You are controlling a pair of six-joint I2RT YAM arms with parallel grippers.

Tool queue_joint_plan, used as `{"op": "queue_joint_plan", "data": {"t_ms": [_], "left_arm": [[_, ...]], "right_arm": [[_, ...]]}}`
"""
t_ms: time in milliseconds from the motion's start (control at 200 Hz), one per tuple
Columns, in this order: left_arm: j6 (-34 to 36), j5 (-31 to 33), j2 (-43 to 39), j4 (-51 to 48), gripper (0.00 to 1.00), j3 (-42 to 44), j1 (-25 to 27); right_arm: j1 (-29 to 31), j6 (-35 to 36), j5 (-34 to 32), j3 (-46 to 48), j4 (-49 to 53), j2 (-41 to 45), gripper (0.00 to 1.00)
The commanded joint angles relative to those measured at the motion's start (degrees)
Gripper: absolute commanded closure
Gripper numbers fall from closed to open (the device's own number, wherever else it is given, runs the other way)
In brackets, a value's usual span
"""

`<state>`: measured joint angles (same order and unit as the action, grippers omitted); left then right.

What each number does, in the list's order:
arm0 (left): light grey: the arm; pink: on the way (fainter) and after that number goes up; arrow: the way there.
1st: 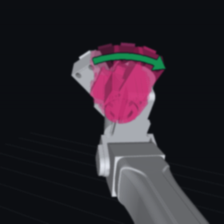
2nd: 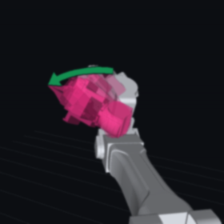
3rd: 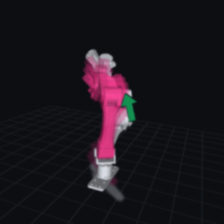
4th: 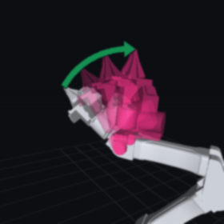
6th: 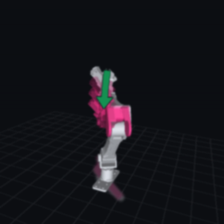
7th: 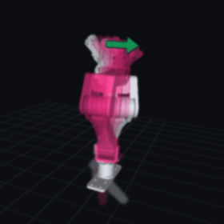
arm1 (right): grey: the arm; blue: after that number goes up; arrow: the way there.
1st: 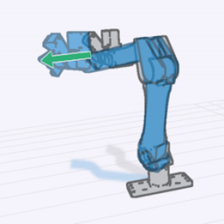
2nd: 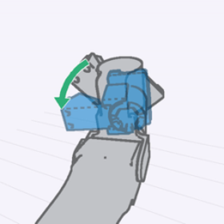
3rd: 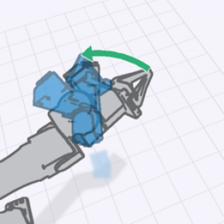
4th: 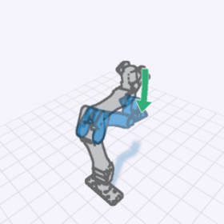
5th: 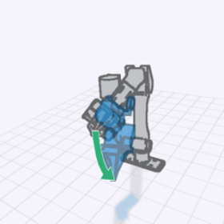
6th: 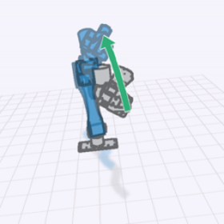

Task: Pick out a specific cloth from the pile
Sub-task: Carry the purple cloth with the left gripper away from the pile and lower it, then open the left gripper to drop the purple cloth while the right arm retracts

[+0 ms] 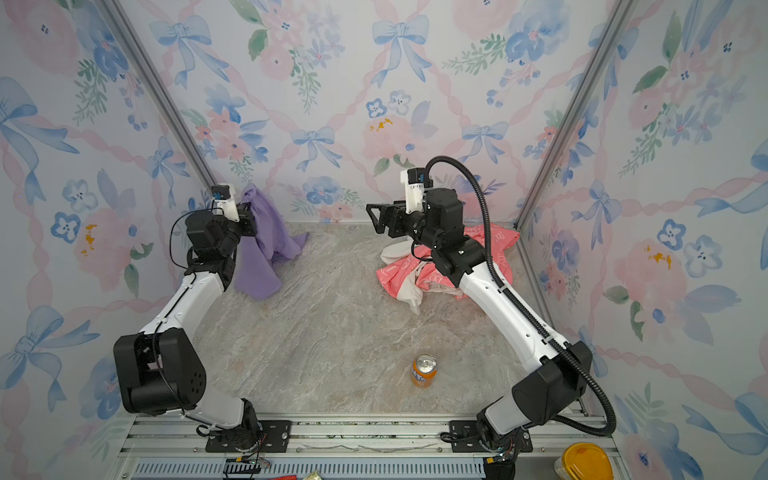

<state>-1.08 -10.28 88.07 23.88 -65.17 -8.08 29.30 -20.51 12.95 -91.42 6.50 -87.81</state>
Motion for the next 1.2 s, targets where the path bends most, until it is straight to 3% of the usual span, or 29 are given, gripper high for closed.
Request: {"op": "queue_joint_plan", "data": {"t_ms": [0, 365, 640, 825, 1060, 1195], "left_arm": [[-3.0, -1.6, 1.3, 1.8, 1.00, 4.5, -0.2], [-13.6, -7.6, 6.8, 1.6, 1.00, 15.4, -0.1], [-16.0, -8.3, 14.8, -11.7, 1.00, 11.5, -0.1], [-17.6, -7.7, 17.7, -13.8, 1.00, 10.9, -0.1], [-16.4, -10.5, 18.7, -15.2, 0.83, 8.8, -0.1], [-14.2, -10.1, 13.3, -14.6, 0.61, 8.2, 0.4]], "right_arm": [[-0.1, -0.2, 1.2, -2.4, 0.5, -1.5, 0.10], [0.3, -2.4, 2.7, -3.2, 0.2, -3.6, 0.07], [0.7, -3.0, 2.7, -2.6, 0.6, -3.5, 0.06], [0.8, -2.8, 2.6, -0.9, 0.9, -2.3, 0.06], [0.8, -1.9, 1.8, 1.7, 2.0, -0.4, 0.03], [0.7, -1.1, 0.7, 4.1, 1.9, 1.2, 0.00]]}}
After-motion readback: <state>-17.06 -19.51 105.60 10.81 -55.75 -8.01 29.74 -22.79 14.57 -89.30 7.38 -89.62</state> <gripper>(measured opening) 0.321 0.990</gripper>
